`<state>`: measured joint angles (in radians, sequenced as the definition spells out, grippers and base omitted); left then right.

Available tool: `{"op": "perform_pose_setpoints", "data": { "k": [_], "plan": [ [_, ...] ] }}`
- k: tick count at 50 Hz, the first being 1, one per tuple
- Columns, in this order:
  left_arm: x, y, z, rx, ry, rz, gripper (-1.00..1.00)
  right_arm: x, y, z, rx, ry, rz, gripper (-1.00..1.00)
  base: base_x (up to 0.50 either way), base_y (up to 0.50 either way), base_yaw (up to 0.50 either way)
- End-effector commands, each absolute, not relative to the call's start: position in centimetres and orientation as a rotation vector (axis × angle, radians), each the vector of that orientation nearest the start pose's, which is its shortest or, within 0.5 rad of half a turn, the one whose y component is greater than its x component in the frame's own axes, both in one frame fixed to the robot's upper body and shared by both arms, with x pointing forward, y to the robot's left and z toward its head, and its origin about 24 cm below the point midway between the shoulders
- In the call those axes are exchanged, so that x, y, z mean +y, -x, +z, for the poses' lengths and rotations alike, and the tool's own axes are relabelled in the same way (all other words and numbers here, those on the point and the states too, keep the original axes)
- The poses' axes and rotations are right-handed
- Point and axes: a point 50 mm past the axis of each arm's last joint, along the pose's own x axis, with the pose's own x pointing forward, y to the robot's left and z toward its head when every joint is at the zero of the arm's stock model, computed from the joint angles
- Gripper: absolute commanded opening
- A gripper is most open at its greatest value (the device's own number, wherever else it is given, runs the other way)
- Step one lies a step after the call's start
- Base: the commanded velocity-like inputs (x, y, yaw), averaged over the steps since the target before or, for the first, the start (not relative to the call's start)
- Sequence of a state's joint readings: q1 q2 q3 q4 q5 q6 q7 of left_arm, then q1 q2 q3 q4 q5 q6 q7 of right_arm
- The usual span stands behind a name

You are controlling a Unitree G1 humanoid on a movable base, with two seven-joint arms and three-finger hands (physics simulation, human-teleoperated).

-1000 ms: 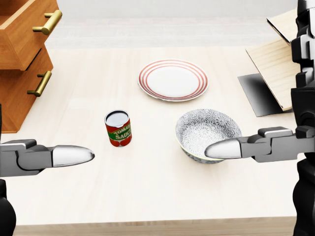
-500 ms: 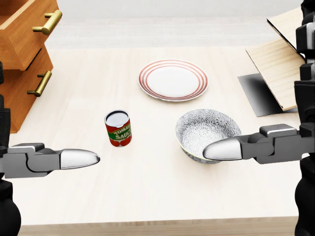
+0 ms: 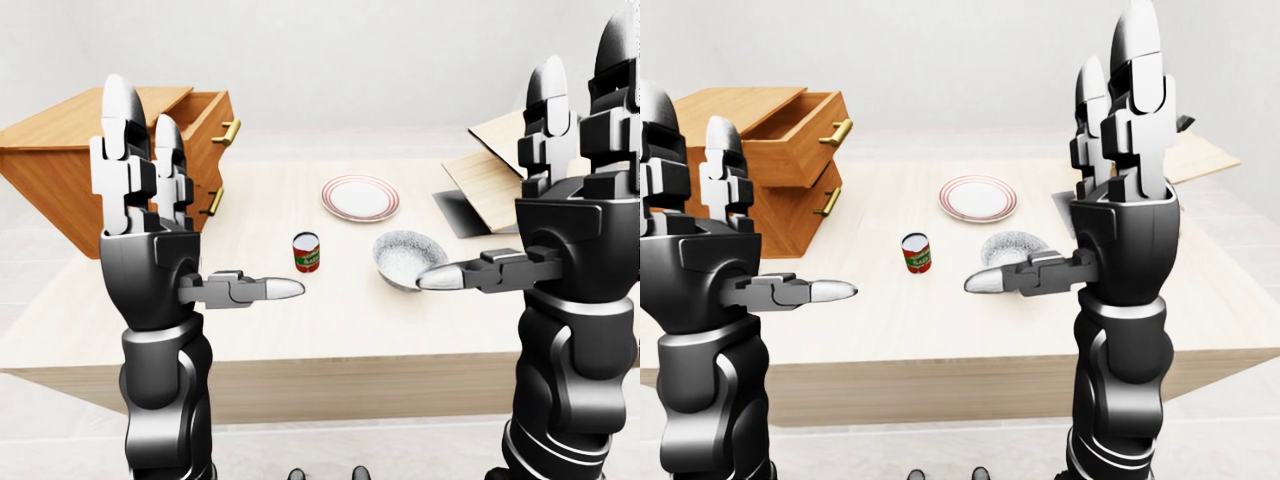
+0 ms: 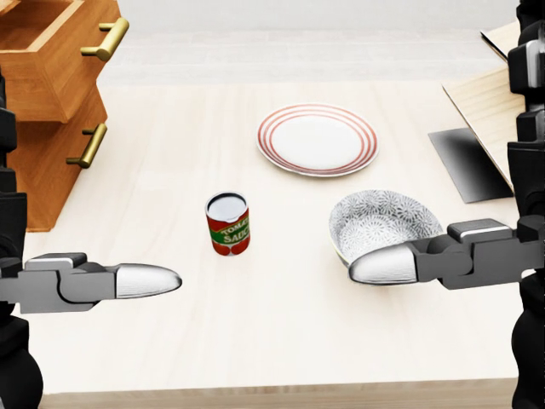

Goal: Close the top drawer of the cabinet.

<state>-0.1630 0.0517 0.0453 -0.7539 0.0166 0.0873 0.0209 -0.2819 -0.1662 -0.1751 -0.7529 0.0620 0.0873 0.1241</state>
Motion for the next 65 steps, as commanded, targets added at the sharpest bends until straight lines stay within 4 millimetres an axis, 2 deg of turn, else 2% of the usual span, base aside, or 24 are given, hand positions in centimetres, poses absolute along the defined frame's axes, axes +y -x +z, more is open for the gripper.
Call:
{"op": "perform_pose_setpoints", "data": {
  "k": [1, 36, 65],
  "plan": [
    [15.39, -20.66, 23.51, -0.852, -0.057, 0.034, 1.0, -16.3, -20.78, 25.63, -0.933, 0.204, 0.107, 1.0, 0.09, 0.5, 0.0],
    [15.24, -20.81, 23.18, -0.834, -0.076, 0.031, 1.0, -15.75, -20.47, 25.87, -0.951, 0.235, 0.142, 1.0, 0.09, 0.49, 0.0],
    [14.96, -20.94, 23.16, -0.832, -0.098, 0.027, 1.0, -15.61, -20.75, 25.6, -0.934, 0.24, 0.156, 1.0, 0.24, 0.46, 0.0]
  ]
}}
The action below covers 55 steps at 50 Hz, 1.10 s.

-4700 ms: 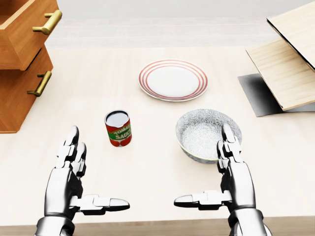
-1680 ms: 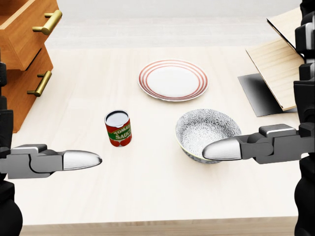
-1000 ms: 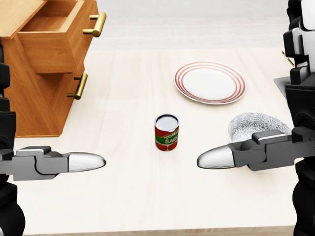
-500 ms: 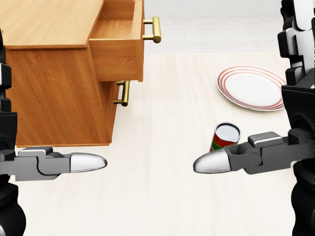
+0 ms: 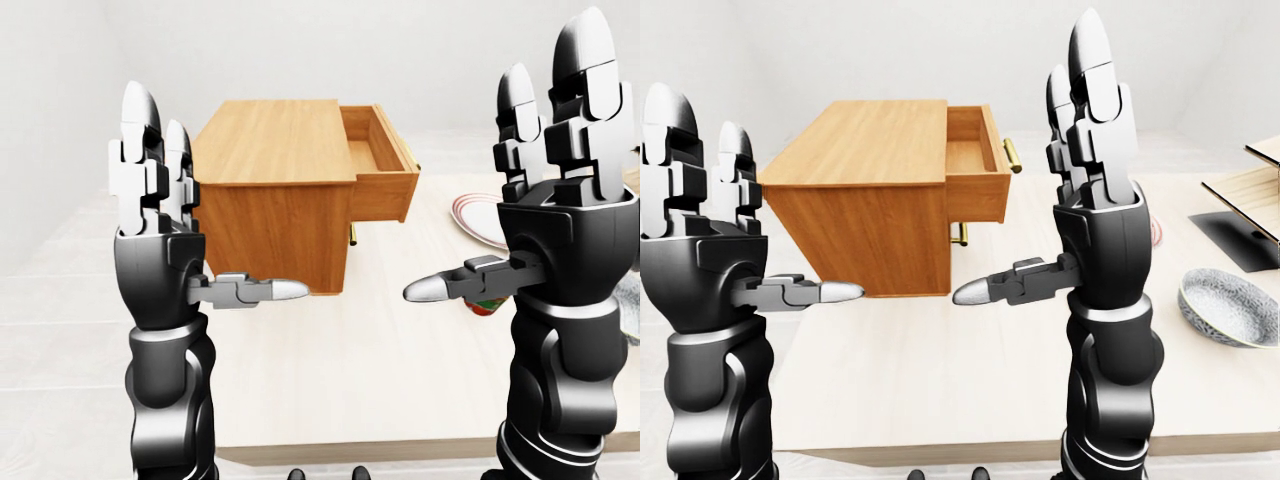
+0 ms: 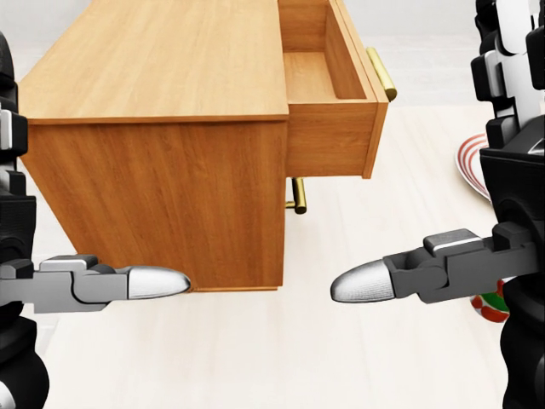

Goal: Close the top drawer of the cabinet.

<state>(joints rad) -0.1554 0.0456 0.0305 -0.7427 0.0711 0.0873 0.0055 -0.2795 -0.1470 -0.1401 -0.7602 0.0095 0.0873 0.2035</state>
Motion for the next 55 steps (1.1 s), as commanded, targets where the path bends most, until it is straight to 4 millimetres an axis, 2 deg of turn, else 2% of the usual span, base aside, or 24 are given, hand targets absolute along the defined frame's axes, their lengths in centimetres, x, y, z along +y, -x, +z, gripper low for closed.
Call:
{"op": "perform_pose_setpoints", "data": {
  "k": [1, 8, 16, 25, 32, 43, 55],
  "plan": [
    [14.95, -20.94, 23.17, -0.832, -0.098, 0.026, 1.0, -15.61, -20.75, 25.6, -0.933, 0.24, 0.156, 1.0, 0.26, 0.45, 0.0],
    [14.99, -20.98, 23.06, -0.826, -0.1, 0.027, 1.0, -15.54, -20.55, 25.91, -0.952, 0.248, 0.152, 1.0, 0.29, 0.33, 0.0],
    [14.92, -20.91, 23.17, -0.833, -0.102, 0.024, 1.0, -15.73, -20.79, 25.58, -0.93, 0.251, 0.136, 1.0, 0.27, 0.0, 0.0],
    [14.98, -21.01, 22.96, -0.821, -0.103, 0.025, 1.0, -15.66, -20.61, 25.79, -0.945, 0.239, 0.147, 1.0, 0.0, 0.0, 0.0],
    [14.91, -20.66, 23.16, -0.835, -0.094, 0.02, 1.0, -15.71, -20.51, 25.72, -0.943, 0.244, 0.147, 1.0, 0.21, -0.41, 0.0],
    [15.06, -20.85, 23.05, -0.827, -0.087, 0.023, 1.0, -15.75, -20.73, 25.33, -0.92, 0.246, 0.143, 1.0, 0.31, 0.0, 0.0],
    [14.99, -20.86, 23.22, -0.836, -0.092, 0.023, 1.0, -15.74, -21.06, 25.54, -0.924, 0.252, 0.131, 1.0, 0.01, 0.0, 0.0]
  ]
}}
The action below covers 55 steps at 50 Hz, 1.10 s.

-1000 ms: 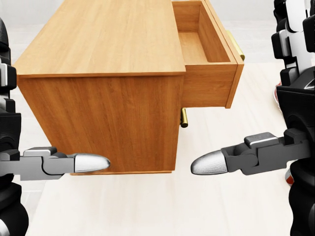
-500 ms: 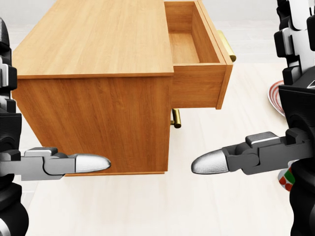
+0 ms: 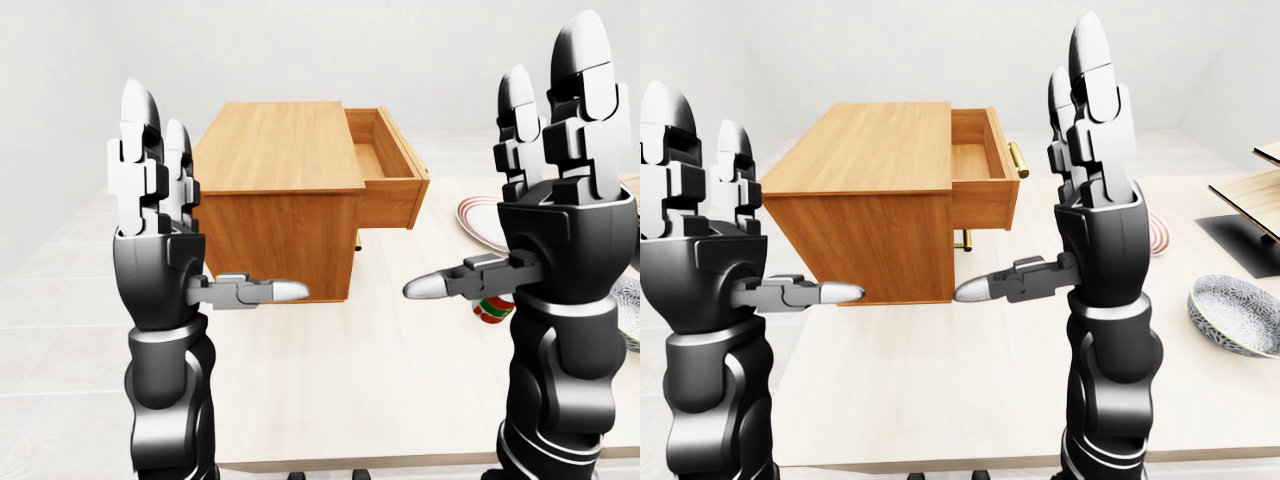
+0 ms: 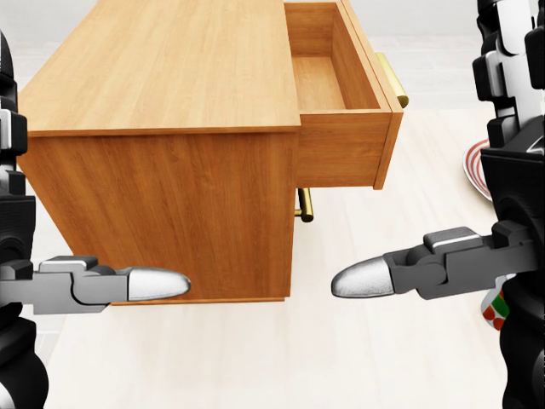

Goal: Close the top drawer of the cabinet.

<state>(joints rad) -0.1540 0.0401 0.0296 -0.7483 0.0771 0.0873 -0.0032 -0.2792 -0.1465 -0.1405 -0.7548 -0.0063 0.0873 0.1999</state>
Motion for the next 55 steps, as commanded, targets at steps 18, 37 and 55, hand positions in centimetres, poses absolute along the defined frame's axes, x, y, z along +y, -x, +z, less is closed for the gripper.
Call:
{"op": "perform_pose_setpoints", "data": {
  "k": [18, 37, 55],
  "plan": [
    [15.0, -20.9, 23.2, -0.836, -0.092, 0.023, 1.0, -15.7, -21.1, 25.5, -0.924, 0.252, 0.131, 1.0, 0.0, 0.0, 0.0],
    [14.5, -20.8, 22.9, -0.819, -0.126, 0.005, 1.0, -16.2, -29.2, 21.2, -0.598, 0.108, 0.112, 1.0, 0.0, 0.0, 0.0],
    [14.3, -20.5, 22.9, -0.823, -0.139, -0.002, 1.0, -17.3, -31.1, 21.7, -0.57, 0.052, 0.082, 1.0, 0.0, 0.0, 0.0]
  ]
}}
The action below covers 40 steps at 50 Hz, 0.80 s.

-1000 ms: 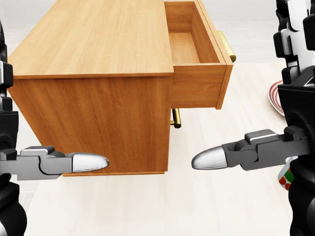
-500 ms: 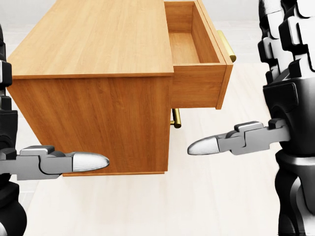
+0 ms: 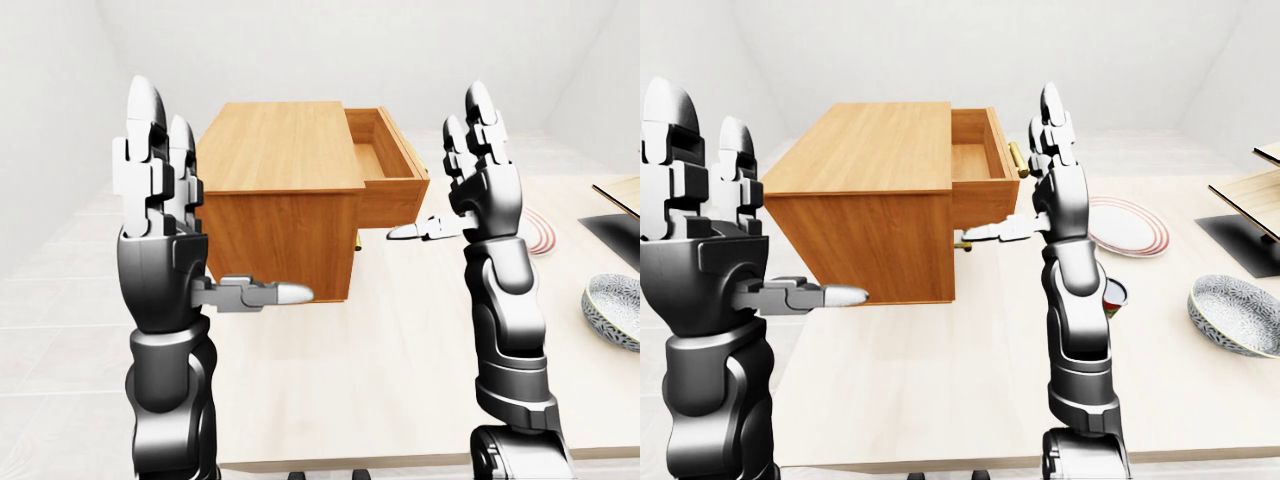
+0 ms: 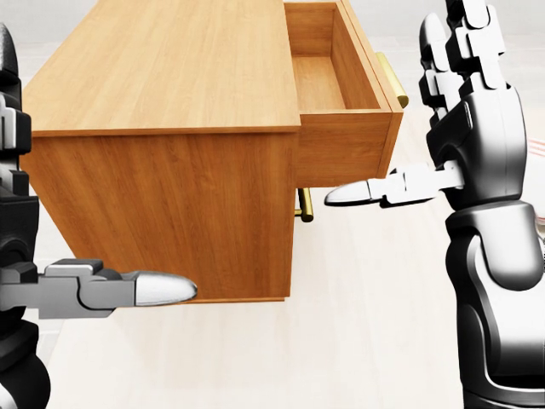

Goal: Close the top drawer of the cabinet.

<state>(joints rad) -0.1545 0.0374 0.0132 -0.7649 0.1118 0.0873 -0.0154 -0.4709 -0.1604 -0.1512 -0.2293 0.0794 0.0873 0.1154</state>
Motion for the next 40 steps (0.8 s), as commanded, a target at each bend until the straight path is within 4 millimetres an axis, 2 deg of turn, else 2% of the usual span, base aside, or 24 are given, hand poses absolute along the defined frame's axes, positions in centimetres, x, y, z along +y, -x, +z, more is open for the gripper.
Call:
{"op": "perform_pose_setpoints", "data": {
  "k": [1, 9, 16, 24, 40],
  "plan": [
    [14.3, -20.5, 22.9, -0.824, -0.139, -0.002, 1.0, -17.3, -31.2, 21.7, -0.568, 0.046, 0.083, 1.0, 0.0, 0.0, 0.0],
    [14.3, -20.5, 22.9, -0.825, -0.142, -0.005, 1.0, -18.0, -31.7, 20.8, -0.52, 0.046, 0.069, 1.0, 0.0, 0.0, 0.0],
    [14.3, -20.5, 22.8, -0.821, -0.145, -0.005, 1.0, -19.3, -32.4, 18.9, -0.427, 0.065, 0.023, 1.0, 0.0, 0.0, 0.0],
    [14.3, -20.4, 22.9, -0.824, -0.145, -0.003, 1.0, -19.3, -33.6, 17.7, -0.356, 0.06, 0.021, 1.0, 0.0, 0.0, 0.0],
    [14.3, -20.3, 23.0, -0.829, -0.144, -0.001, 1.0, -18.9, -34.7, 14.7, -0.222, 0.045, 0.036, 1.0, 0.0, 0.0, 0.0]
  ]
}}
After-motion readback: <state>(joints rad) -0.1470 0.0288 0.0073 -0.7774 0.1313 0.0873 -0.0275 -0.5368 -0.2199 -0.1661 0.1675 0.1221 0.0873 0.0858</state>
